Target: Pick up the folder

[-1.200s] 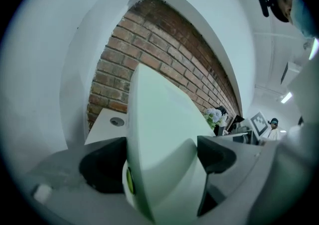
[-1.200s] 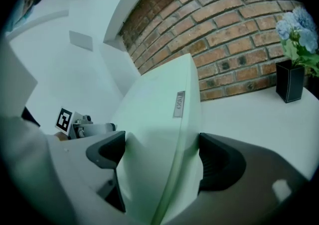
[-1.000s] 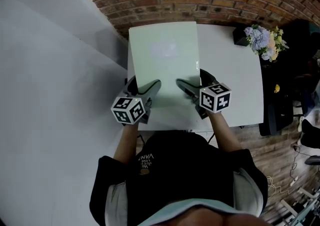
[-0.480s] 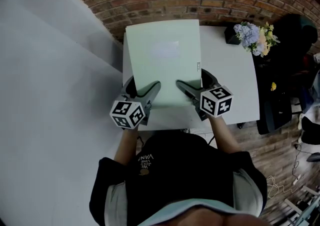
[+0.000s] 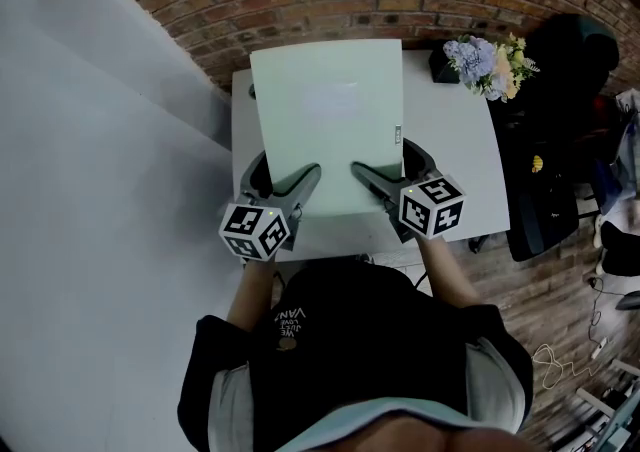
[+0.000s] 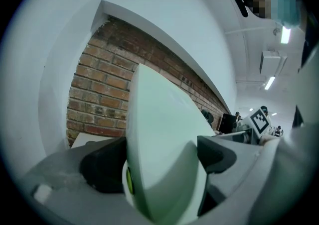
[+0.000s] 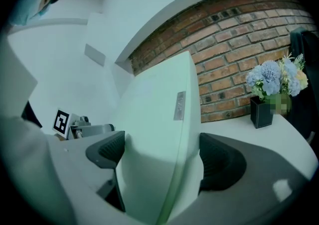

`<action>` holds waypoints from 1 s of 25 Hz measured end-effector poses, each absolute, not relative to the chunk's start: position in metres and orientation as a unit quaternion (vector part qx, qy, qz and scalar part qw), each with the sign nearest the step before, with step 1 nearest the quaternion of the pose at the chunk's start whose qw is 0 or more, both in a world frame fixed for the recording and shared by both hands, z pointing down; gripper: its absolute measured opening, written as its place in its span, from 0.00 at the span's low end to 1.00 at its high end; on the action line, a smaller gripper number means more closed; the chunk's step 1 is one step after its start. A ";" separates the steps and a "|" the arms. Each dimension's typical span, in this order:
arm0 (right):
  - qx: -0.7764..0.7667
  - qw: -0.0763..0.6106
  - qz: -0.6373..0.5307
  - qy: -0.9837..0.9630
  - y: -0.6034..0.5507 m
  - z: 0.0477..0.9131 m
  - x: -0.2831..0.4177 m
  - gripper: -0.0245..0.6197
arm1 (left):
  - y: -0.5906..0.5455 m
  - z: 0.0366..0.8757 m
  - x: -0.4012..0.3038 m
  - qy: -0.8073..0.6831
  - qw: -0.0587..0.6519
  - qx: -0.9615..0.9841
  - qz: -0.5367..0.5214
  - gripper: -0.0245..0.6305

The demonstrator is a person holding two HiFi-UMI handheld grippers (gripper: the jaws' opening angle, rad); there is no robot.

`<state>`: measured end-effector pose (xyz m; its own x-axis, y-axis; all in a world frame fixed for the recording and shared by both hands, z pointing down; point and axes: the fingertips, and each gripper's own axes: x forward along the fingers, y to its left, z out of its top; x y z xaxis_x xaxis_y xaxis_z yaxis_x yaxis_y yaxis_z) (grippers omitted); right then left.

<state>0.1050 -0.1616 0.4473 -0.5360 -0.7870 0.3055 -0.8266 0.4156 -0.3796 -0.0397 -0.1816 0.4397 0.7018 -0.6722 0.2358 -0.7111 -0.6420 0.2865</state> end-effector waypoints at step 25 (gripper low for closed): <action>0.537 0.027 0.225 -0.813 -0.116 0.433 0.154 0.75 | -0.154 0.426 0.014 -0.321 0.148 0.934 0.042 0.72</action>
<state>0.1545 -0.1164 0.4331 -0.4226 -0.8604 0.2847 -0.8844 0.3229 -0.3369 0.0136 -0.1541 0.4255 0.7904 -0.5877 0.1729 -0.6123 -0.7499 0.2505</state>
